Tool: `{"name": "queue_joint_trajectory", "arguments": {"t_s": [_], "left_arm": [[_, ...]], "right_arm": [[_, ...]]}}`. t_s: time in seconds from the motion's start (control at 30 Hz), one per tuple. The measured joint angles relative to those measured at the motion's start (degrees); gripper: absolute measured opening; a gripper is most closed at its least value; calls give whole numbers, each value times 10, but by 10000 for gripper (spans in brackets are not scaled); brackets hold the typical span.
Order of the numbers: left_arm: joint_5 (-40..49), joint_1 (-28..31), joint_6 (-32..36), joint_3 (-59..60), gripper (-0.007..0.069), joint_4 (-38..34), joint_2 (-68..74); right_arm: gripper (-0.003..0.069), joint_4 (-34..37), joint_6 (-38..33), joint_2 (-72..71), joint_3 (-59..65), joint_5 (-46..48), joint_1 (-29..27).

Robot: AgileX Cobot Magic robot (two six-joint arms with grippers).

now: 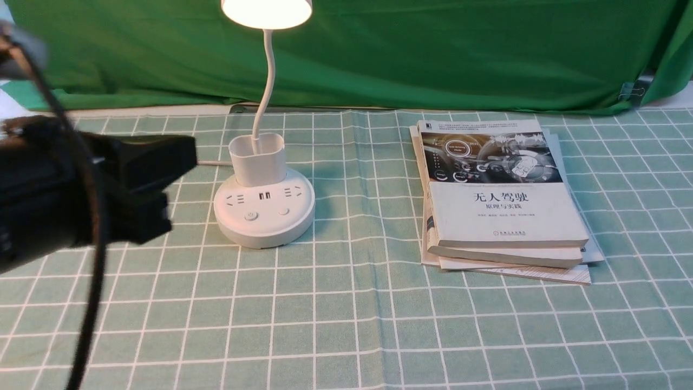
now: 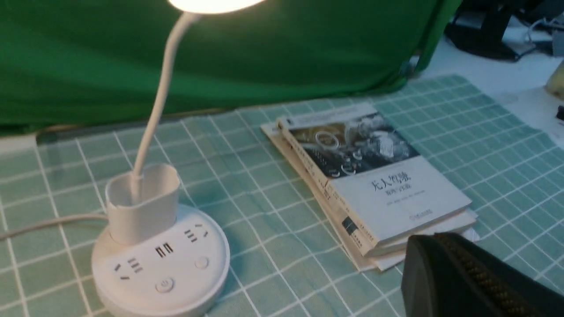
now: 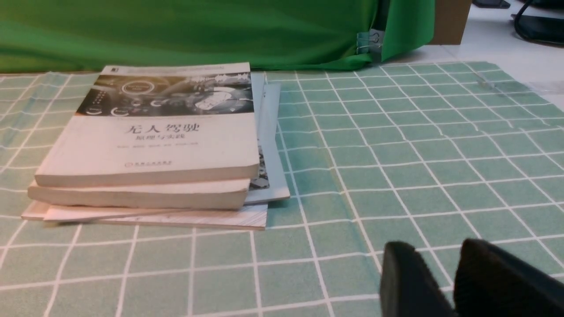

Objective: Turn on the table lamp.

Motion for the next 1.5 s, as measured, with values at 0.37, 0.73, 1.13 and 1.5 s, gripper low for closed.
{"name": "queue_joint_trajectory", "arguments": {"t_s": [0.37, 0.73, 1.13, 1.5], "left_arm": [[-1, 0, 3, 14, 0, 46, -122], [-163, 1, 6, 119, 0, 114, -163], [-392, 157, -98, 370, 0, 316, -372], [-130, 227, -205, 414, 0, 296, -438]], "right_arm": [[239, 0, 0, 0, 0, 0, 0], [239, 0, 0, 0, 0, 0, 0], [239, 0, 0, 0, 0, 0, 0], [239, 0, 0, 0, 0, 0, 0]]}}
